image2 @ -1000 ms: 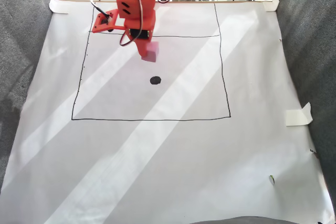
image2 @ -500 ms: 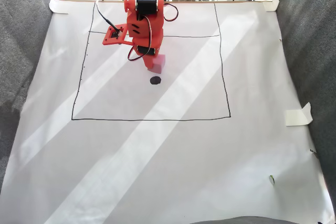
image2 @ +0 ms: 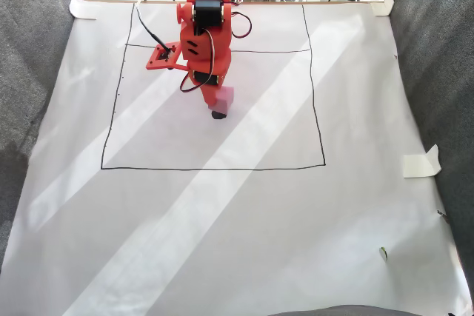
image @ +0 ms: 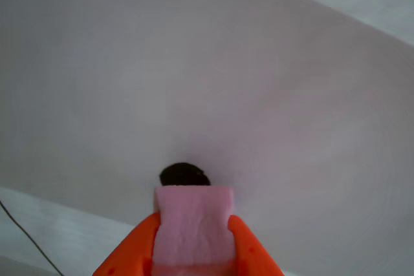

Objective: Grasp the colored block, Place it on the black dot, and then return the arm to the default position.

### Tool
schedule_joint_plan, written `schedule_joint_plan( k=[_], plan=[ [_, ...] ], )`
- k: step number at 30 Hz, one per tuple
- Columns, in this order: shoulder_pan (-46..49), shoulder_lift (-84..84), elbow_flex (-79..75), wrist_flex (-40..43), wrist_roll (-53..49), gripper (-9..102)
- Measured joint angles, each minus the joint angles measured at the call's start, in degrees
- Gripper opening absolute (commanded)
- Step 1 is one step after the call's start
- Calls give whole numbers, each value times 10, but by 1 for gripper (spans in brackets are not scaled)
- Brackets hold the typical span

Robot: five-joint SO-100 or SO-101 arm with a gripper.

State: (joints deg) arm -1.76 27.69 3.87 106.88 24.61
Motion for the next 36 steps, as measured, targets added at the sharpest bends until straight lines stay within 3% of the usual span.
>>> schedule_joint_plan(
  k=[36],
  plan=[
    [20,-56,-55,0,12,0]
  ],
)
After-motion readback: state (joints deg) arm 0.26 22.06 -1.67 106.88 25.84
